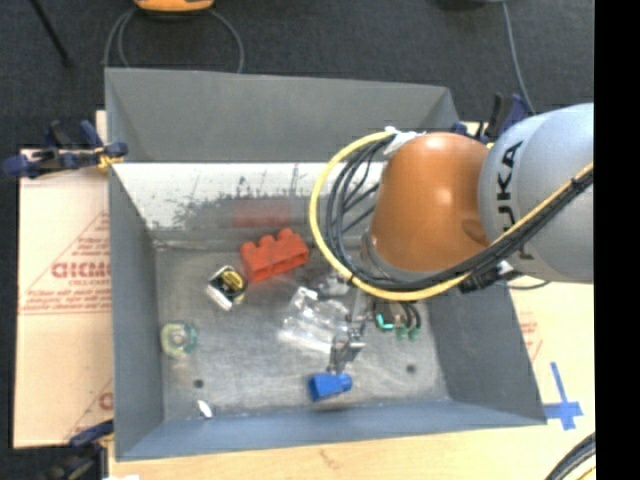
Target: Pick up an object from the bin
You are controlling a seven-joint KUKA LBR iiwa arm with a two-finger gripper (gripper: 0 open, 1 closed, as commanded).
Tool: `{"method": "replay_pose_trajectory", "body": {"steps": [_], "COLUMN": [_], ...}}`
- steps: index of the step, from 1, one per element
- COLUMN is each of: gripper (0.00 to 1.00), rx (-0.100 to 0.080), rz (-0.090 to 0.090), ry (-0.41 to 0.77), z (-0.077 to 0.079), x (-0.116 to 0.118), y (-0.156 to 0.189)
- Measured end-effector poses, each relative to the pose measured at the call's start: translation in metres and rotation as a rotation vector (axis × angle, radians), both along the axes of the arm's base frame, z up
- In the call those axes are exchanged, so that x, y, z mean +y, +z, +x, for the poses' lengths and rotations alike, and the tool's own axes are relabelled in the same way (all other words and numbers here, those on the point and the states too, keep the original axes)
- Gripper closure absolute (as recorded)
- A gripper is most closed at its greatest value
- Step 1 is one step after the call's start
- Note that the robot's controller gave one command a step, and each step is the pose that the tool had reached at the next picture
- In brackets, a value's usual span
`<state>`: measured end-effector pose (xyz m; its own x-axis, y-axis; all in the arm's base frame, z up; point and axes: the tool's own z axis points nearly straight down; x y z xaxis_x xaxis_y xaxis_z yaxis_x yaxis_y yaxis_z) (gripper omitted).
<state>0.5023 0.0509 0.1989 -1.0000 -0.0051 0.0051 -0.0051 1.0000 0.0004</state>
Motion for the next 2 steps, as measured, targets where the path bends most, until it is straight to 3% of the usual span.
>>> {"method": "replay_pose_trajectory", "body": {"steps": [1,2], "gripper": [0.0,0.0], "rx": [-0.014,-0.013], "rz": [0.001,-0.001], "ry": [0.073,0.367], "z": [0.035,0.024], "x": [-0.025,-0.028], "y": [-0.086,0.006]}}
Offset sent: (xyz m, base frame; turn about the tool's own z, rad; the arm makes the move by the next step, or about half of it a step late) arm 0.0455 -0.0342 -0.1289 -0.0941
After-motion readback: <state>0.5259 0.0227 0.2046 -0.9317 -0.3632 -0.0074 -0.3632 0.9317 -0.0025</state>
